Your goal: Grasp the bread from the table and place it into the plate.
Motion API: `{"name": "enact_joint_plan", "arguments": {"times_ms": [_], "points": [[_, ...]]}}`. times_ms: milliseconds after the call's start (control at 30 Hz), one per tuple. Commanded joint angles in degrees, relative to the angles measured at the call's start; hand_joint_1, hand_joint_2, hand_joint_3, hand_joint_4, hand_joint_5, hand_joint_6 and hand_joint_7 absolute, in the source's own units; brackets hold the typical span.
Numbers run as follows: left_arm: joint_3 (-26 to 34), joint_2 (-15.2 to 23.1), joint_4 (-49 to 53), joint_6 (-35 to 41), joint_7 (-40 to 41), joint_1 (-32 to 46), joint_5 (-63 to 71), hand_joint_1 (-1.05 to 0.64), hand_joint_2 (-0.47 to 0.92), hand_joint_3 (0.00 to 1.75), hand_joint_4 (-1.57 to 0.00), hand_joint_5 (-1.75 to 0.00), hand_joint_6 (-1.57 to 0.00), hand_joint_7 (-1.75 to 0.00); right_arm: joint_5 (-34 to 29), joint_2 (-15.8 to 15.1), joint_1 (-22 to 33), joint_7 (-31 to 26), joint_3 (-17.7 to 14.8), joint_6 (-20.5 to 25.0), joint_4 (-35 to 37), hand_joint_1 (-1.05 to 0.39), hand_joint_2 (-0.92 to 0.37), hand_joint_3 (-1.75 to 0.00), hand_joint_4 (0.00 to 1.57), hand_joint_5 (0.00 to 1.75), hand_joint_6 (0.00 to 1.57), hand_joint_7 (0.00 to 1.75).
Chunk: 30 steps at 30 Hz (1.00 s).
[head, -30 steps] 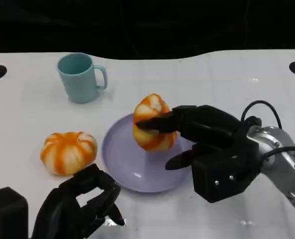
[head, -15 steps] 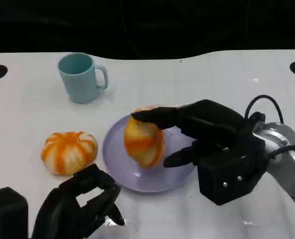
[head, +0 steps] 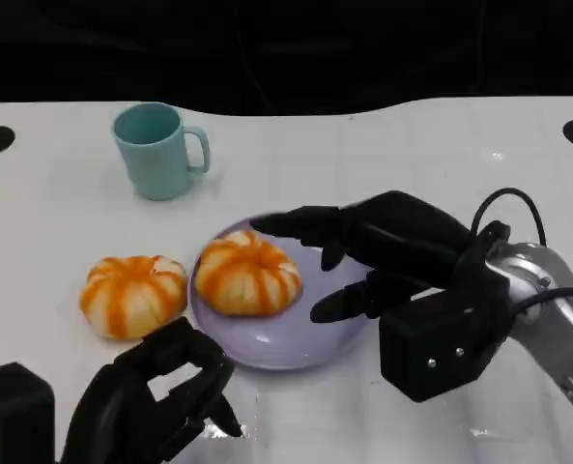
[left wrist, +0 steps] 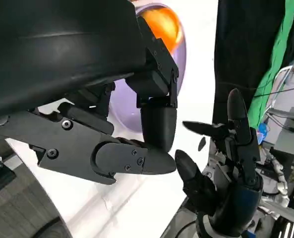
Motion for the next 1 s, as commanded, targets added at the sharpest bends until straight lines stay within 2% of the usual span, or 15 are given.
{"name": "enact_joint_plan", "arguments": {"times_ms": [33,200,400,600,667,700,767,900,933,1000], "points": [[0.20,0.30,-0.06,-0.25,0.65,0.24,0.39,-0.53,0.92,0.32,-0.71,-1.75,-0.70,-1.44,0.88,-1.43,2.23,-3.08,-2.25,-1.77,-1.73,-0.67,-0.92,-0.19,0.32,1.09,0.43,0.08],[0.21,0.23,-0.57,0.51,1.07,0.26,0.24,-0.54,0.92,0.31,-0.71,-1.74,-0.70,-1.44,3.34,-2.96,6.59,-4.82,-5.60,-3.75,-5.57,-0.60,-0.92,-0.16,0.46,1.03,0.61,0.15],[0.24,0.47,-0.39,0.46,0.76,0.10,0.00,-0.54,0.92,0.31,-0.72,-1.75,-0.70,-1.44,8.36,-4.76,12.73,-4.15,-9.91,-4.61,-10.86,-0.56,-0.92,-0.14,0.54,1.03,0.72,0.20],[0.21,0.23,-0.23,0.29,0.59,0.01,-0.23,-0.54,0.92,0.33,-0.72,-1.75,-0.70,-1.44,16.28,-6.10,19.17,-1.30,-13.12,-5.80,-15.27,-0.47,-0.92,-0.13,0.61,1.08,0.83,0.28],[0.07,0.22,-0.67,0.63,0.94,0.11,-0.09,-0.53,0.92,0.34,-0.72,-1.75,-0.69,-1.45,19.13,-6.67,21.66,0.04,-14.13,-5.66,-16.71,-0.46,-0.92,-0.16,0.59,1.20,0.81,0.45],[0.03,0.22,-0.84,0.79,1.09,0.16,-0.04,-0.53,0.92,0.35,-0.72,-1.75,-0.69,-1.46,20.06,-6.81,22.48,0.55,-14.53,-5.66,-17.15,-0.45,-0.92,-0.17,0.58,1.26,0.75,0.62],[-0.02,0.24,-1.08,0.99,1.22,0.26,0.01,-0.53,0.92,0.35,-0.72,-1.75,-0.69,-1.46,22.94,-7.09,24.64,1.90,-15.53,-5.59,-17.99,-0.44,-0.92,-0.18,0.57,1.37,0.68,0.85],[0.07,0.11,-1.38,1.37,1.36,0.38,-0.21,-0.54,0.92,0.34,-0.71,-1.75,-0.68,-1.46,27.50,-7.34,28.71,4.27,-17.26,-5.37,-19.08,-0.43,-0.92,-0.20,0.52,1.59,0.58,1.19],[0.06,0.09,-1.45,1.42,1.42,0.40,-0.15,-0.54,0.92,0.34,-0.71,-1.75,-0.68,-1.46,28.86,-7.37,29.93,5.06,-17.56,-4.73,-19.47,-0.44,-0.92,-0.21,0.50,1.68,0.54,1.31],[0.03,0.07,-1.51,1.39,1.47,0.44,-0.02,-0.54,0.92,0.33,-0.71,-1.75,-0.68,-1.47,31.35,-7.41,32.22,6.65,-17.94,-2.15,-20.99,-0.45,-0.92,-0.22,0.50,1.73,0.52,1.41]]}}
